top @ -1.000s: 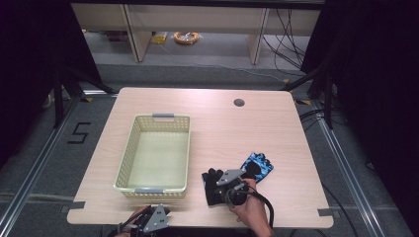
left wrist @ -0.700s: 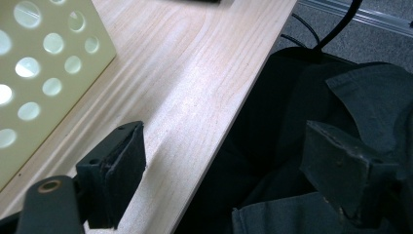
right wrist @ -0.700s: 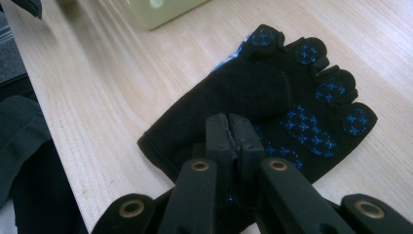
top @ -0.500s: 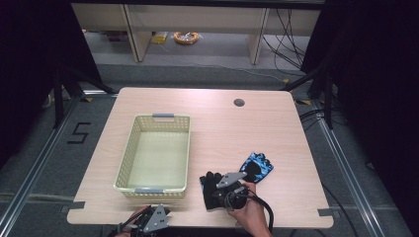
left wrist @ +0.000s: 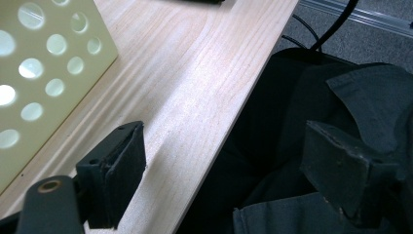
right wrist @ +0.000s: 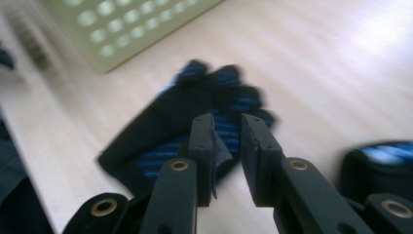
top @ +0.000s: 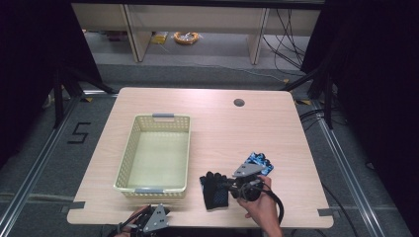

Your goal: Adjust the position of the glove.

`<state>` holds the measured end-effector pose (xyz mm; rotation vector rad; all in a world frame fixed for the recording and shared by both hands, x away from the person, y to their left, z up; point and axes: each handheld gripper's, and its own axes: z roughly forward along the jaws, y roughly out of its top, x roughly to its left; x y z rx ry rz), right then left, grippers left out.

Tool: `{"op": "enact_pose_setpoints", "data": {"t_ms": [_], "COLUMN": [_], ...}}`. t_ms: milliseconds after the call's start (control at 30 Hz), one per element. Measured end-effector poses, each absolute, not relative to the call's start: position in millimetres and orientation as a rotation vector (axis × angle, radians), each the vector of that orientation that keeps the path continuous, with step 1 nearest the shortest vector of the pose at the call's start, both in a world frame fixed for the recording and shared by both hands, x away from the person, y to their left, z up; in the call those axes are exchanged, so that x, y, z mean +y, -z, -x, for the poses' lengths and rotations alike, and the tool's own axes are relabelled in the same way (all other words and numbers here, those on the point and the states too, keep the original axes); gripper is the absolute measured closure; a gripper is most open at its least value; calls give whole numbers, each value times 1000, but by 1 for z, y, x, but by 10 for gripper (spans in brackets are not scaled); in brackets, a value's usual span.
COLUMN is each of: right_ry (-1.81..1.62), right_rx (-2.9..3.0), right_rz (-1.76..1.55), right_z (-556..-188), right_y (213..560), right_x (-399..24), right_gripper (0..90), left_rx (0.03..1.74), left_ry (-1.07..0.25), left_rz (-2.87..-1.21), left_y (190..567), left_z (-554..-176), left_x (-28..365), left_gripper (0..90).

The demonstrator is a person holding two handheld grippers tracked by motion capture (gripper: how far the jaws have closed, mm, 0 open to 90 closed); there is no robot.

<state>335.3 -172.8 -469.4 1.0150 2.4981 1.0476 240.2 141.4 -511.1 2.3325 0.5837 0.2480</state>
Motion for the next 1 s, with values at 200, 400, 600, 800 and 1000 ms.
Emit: {"op": "enact_pose_setpoints", "data": {"t_ms": [200, 400, 600, 800, 1000], "right_ry": [-986, -942, -890, -875, -833], "right_rx": [2355, 2268, 2197, 2174, 2168], "right_rz": [-1150, -1234, -1362, -1442, -1529], "right_z": [-345, -351, -358, -369, -378], "right_y": [462, 462, 467, 478, 483], "right_x": [-210, -235, -253, -261, -254], "right_gripper": [756, 729, 665, 630, 618], "left_rx": [585, 581, 593, 577, 584], "left_ry": [-249, -239, -235, -224, -231], "left_rz": [-2342, -2338, -2324, -2340, -2332], "left_y": [511, 511, 512, 512, 512], "left_z": [-241, -240, -239, -241, -240], "left_x": [141, 141, 140, 140, 140], "left_gripper": [164, 164, 164, 163, 163]}}
